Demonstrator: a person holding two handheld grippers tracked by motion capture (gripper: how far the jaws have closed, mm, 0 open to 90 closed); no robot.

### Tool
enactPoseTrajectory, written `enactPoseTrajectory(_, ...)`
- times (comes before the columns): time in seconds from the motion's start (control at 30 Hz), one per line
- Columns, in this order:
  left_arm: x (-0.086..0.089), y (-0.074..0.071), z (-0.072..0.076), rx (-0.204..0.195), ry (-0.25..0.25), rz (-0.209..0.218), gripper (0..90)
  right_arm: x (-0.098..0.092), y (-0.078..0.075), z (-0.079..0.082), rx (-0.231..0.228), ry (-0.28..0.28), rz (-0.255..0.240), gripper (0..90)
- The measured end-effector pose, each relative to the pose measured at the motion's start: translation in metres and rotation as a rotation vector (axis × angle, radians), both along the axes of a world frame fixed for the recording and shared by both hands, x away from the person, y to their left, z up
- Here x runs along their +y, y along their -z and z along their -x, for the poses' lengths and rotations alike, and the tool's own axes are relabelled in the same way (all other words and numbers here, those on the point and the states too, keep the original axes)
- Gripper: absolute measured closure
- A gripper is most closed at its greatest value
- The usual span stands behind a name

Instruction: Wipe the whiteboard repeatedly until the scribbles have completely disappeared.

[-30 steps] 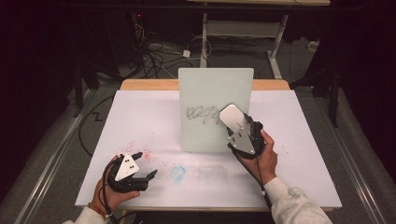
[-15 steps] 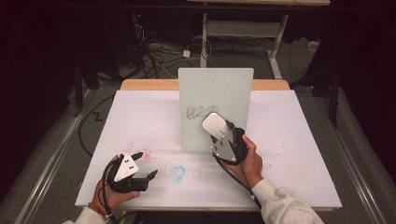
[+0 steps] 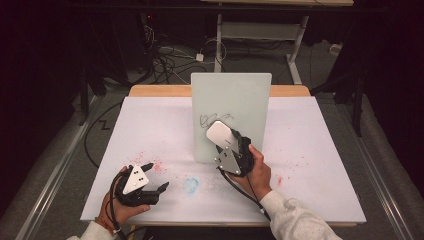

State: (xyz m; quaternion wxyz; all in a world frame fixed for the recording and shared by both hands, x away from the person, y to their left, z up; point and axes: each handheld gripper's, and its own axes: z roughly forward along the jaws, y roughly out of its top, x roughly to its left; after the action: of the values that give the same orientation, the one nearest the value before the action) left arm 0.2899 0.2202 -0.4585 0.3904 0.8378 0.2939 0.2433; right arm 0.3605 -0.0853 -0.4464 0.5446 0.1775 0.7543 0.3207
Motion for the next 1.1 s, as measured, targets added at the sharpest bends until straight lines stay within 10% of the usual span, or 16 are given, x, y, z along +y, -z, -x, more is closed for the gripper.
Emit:
enactPoseTrajectory(0.47,0.001,0.001,0.000,-0.008,0.000,-0.003,20.9,-0.013,-0.023,-0.010,-0.049,0.074,-0.085,31.1)
enactPoseTrajectory(0.83,0.001,0.001,0.001,0.004,0.002,0.005,20.9,0.029,0.001,-0.001,-0.037,0.002,0.027,31.1)
enactPoseTrajectory(1.1,0.001,0.000,0.001,0.002,0.004,0.009,20.8,0.034,-0.018,-0.009,-0.050,-0.006,-0.006,31.1)
